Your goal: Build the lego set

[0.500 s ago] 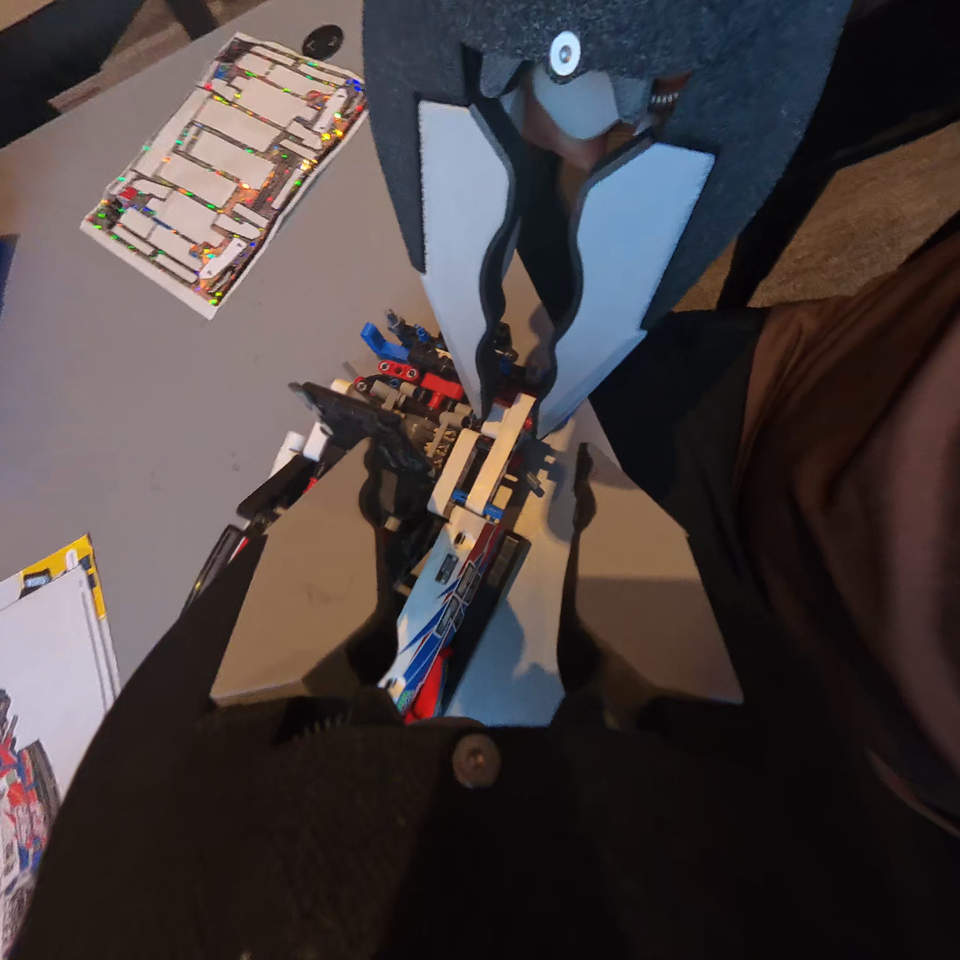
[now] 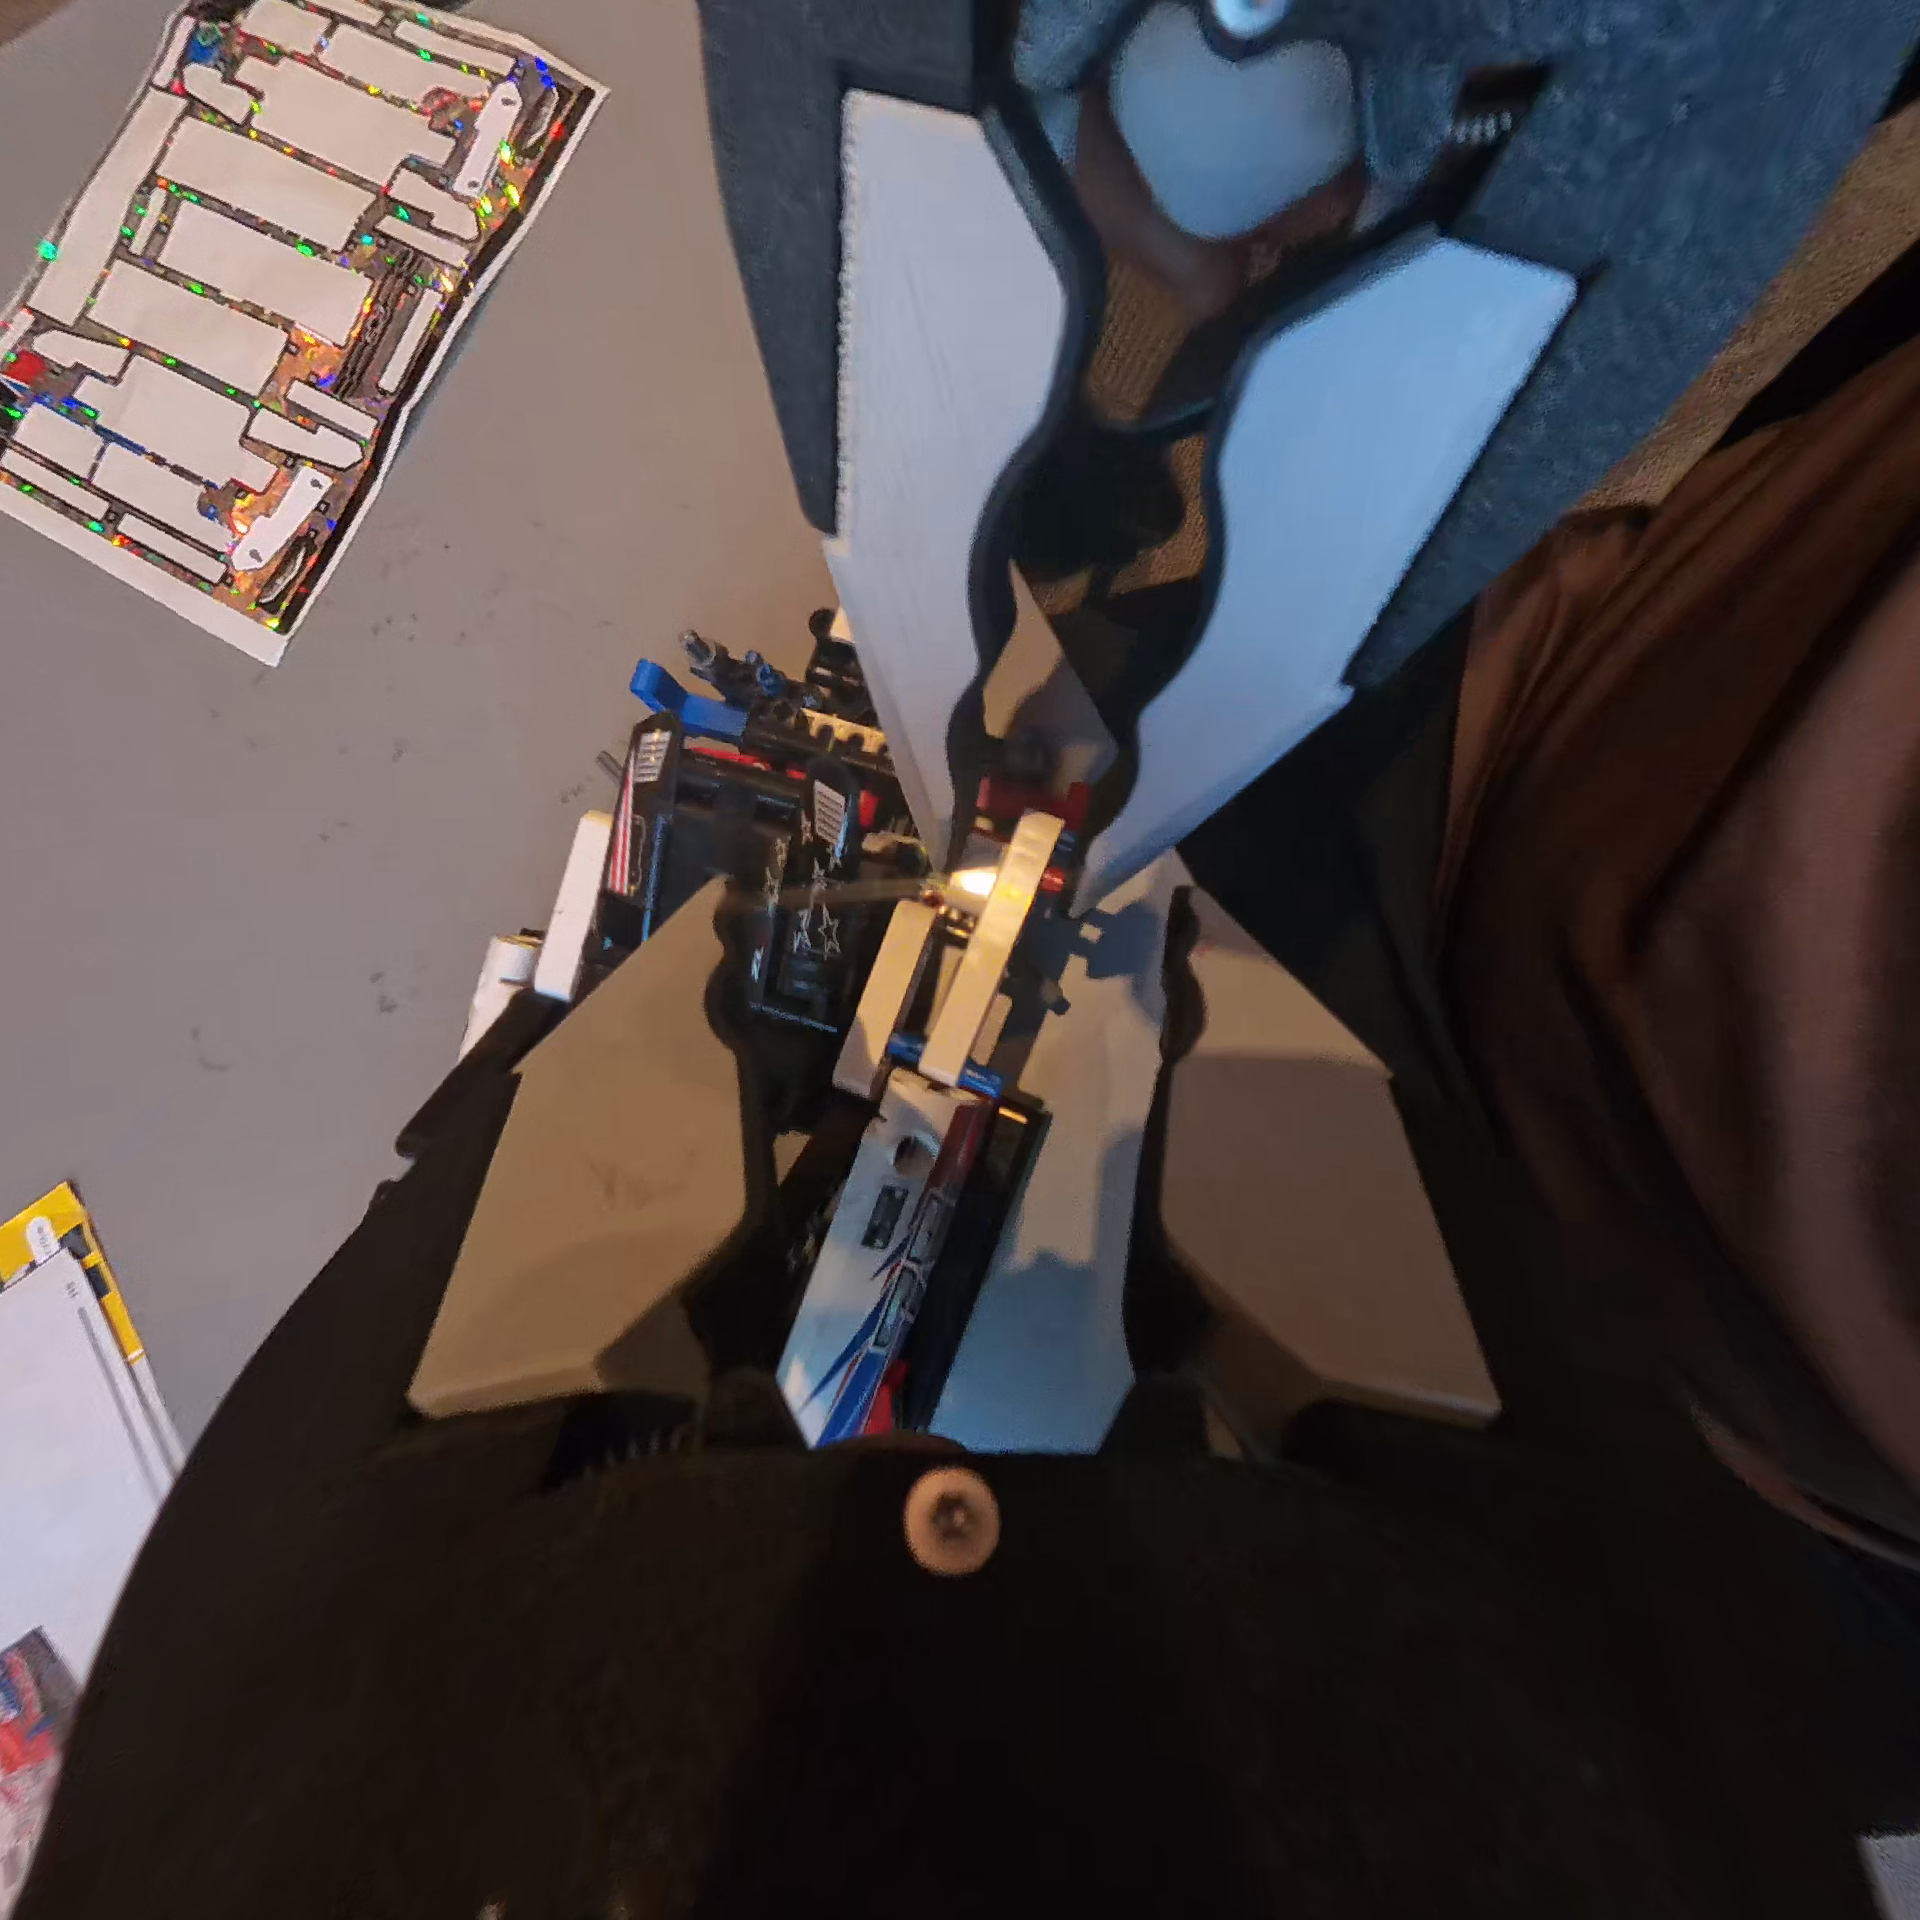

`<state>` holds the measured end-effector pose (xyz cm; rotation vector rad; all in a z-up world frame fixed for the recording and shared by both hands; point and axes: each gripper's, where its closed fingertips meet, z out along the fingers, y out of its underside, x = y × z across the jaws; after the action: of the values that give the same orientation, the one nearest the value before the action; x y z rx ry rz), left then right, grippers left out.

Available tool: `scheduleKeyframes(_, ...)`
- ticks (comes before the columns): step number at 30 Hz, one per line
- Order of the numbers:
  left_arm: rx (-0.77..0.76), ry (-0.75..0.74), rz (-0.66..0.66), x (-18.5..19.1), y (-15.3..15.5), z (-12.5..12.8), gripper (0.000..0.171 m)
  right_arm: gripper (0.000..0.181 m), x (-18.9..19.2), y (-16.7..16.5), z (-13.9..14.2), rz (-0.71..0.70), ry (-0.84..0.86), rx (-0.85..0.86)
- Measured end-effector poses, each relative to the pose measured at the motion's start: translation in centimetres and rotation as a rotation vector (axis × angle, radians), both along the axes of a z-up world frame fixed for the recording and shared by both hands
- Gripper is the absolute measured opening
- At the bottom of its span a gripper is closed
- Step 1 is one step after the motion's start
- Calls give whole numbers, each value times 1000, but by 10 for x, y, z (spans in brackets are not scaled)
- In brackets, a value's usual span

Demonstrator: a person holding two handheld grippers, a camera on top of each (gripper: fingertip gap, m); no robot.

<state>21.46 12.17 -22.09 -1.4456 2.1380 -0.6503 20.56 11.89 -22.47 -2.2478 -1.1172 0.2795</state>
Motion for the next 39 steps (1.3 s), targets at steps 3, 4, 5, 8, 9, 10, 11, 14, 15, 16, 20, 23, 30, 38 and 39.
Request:
scheduleKeyframes(3,55,17,-2,-6,2,-1,77,20,1,-1,0,8,0,-5)
scheduleKeyframes(4,62,15,-5,-7,2,1,76,20,1,-2,1,11,-2,2)
scheduleKeyframes(5,72,4,0,-8,5,5,76,20,2,-2,2,13,0,8)
scheduleKeyframes(8,31,-50,15,-2,17,26,71,20,2,-3,4,19,8,33)
scheduleKeyframes(9,5,-62,18,2,22,33,71,20,2,-2,5,16,14,36)
scheduleKeyframes(10,-17,-77,24,7,28,40,70,20,2,-2,5,13,23,34)
scheduleKeyframes(11,-42,-88,31,13,33,46,67,20,2,-2,4,10,30,32)
scheduleKeyframes(14,-58,-77,49,27,46,52,67,20,3,-1,2,9,34,36)
scheduleKeyframes(15,-46,-77,57,29,49,52,67,20,4,-1,1,10,33,40)
scheduleKeyframes(16,-43,-86,64,31,50,54,67,20,4,-1,1,12,32,47)
scheduleKeyframes(20,-51,-124,101,22,50,53,63,20,4,-1,4,24,36,72)
scheduleKeyframes(23,-44,-124,146,5,52,48,65,20,7,-1,5,28,29,88)
scheduleKeyframes(30,20,-194,276,-29,49,47,61,20,22,-9,5,-3,149,40)
scheduleKeyframes(38,266,-205,349,-19,23,18,61,20,29,-20,15,-20,315,-23)
scheduleKeyframes(39,311,-209,356,-18,24,16,59,19,29,-19,14,-22,300,-16)
